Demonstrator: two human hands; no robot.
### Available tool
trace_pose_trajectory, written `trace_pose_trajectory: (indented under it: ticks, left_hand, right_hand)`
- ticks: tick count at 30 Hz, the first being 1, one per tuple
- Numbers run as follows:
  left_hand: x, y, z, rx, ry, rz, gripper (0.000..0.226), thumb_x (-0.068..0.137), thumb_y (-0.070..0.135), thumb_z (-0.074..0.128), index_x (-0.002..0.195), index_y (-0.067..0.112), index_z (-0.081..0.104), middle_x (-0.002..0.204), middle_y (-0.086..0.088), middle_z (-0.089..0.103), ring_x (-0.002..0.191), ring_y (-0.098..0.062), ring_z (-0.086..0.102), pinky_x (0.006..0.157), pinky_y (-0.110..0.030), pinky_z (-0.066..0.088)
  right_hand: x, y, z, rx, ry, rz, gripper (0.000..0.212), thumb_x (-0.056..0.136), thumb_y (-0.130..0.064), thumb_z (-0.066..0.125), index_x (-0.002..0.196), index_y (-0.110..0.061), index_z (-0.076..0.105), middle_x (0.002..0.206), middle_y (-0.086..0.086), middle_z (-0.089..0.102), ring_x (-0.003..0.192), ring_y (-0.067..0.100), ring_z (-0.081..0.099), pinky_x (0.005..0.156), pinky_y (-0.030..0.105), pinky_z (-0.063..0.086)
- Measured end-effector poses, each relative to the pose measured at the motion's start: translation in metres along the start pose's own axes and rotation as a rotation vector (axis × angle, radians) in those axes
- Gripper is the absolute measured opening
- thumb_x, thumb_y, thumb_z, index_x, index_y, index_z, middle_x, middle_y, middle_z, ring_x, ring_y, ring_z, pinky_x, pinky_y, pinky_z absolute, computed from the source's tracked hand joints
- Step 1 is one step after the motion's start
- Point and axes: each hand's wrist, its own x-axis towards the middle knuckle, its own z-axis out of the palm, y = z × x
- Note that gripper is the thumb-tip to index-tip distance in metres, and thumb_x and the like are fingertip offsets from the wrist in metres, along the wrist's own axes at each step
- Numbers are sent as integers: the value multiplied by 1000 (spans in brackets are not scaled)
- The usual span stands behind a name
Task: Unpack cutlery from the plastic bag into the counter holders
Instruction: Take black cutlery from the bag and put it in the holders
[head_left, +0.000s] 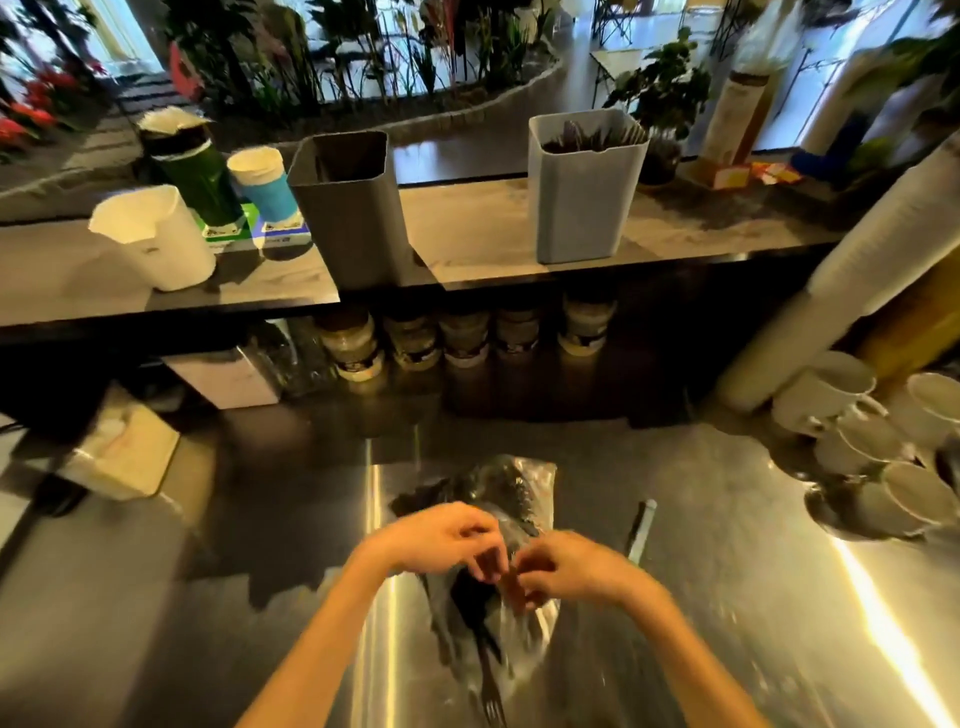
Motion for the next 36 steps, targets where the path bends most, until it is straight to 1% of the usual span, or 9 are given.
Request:
trace_pose_trajectory:
  ticks: [4, 9, 12, 15, 20, 24, 26, 31, 36]
  left_hand:
    - [15, -63, 46, 227, 134, -254, 27, 104, 16, 45, 116, 14, 69, 116, -7, 70, 105, -20, 65, 88, -26, 49]
    - [15, -95, 68, 296, 336, -498, 34, 97, 5, 43, 124, 13, 61, 128, -9, 64, 117, -26, 61, 94, -32, 48]
    - [13, -101, 70, 259, 379, -490, 36, 97, 6, 42, 130, 12, 57, 128, -11, 63, 117, -29, 60, 94, -34, 49]
    - [11, -105, 70, 166, 405, -469, 39, 97, 4, 42, 132, 13, 55, 127, -9, 63, 115, -26, 60, 92, -32, 48]
    - [2, -112, 63, 83, 459, -413, 40, 91, 0, 40, 124, 14, 58, 109, -4, 66, 102, -20, 62, 85, -28, 48]
    - [-3, -113, 57, 63, 521, -348, 33, 92, 3, 41, 114, 17, 61, 106, -2, 68, 98, -18, 63, 84, -27, 49]
    - [-4, -113, 55, 54, 540, -308, 30, 92, 4, 40, 108, 17, 61, 104, -3, 69, 96, -19, 64, 85, -31, 50]
    - [-3, -109, 51, 17, 577, -229, 24, 99, 11, 41, 105, 22, 62, 97, -3, 71, 85, -16, 66, 81, -31, 54]
    - [-1, -103, 49, 25, 554, -184, 26, 102, 12, 40, 114, 16, 63, 104, -5, 70, 87, -16, 64, 80, -28, 50]
  right_hand:
    - [21, 20, 68, -6, 44, 190, 23, 96, -27, 62, 117, -16, 63, 108, 3, 67, 100, 17, 65, 77, 27, 48]
    - [40, 28, 105, 69, 263, 313, 42, 94, -35, 68, 126, -9, 59, 124, 7, 66, 116, 22, 63, 87, 28, 48]
    - [57, 23, 120, 198, 299, 364, 40, 91, -42, 69, 111, -7, 65, 106, 8, 69, 96, 21, 66, 77, 27, 52]
    - [68, 10, 128, 379, 371, 400, 45, 88, -40, 75, 117, -6, 67, 107, 6, 68, 90, 13, 59, 58, 17, 43]
    - [74, -2, 138, 401, 456, 407, 40, 86, -27, 78, 118, -5, 69, 116, 12, 73, 104, 20, 68, 71, 18, 42]
    - [75, -1, 132, 316, 435, 364, 34, 94, -21, 65, 126, -9, 67, 122, 12, 71, 110, 24, 68, 90, 25, 52]
    - [72, -2, 124, 269, 388, 365, 32, 98, -21, 59, 126, -7, 66, 119, 13, 72, 105, 25, 70, 90, 30, 55]
    - [63, -1, 101, 150, 357, 390, 36, 104, -26, 52, 131, -3, 59, 132, 15, 62, 122, 29, 59, 99, 33, 46]
    - [60, 7, 91, 151, 363, 410, 29, 106, -22, 44, 118, -2, 60, 121, 19, 66, 112, 32, 64, 95, 37, 51]
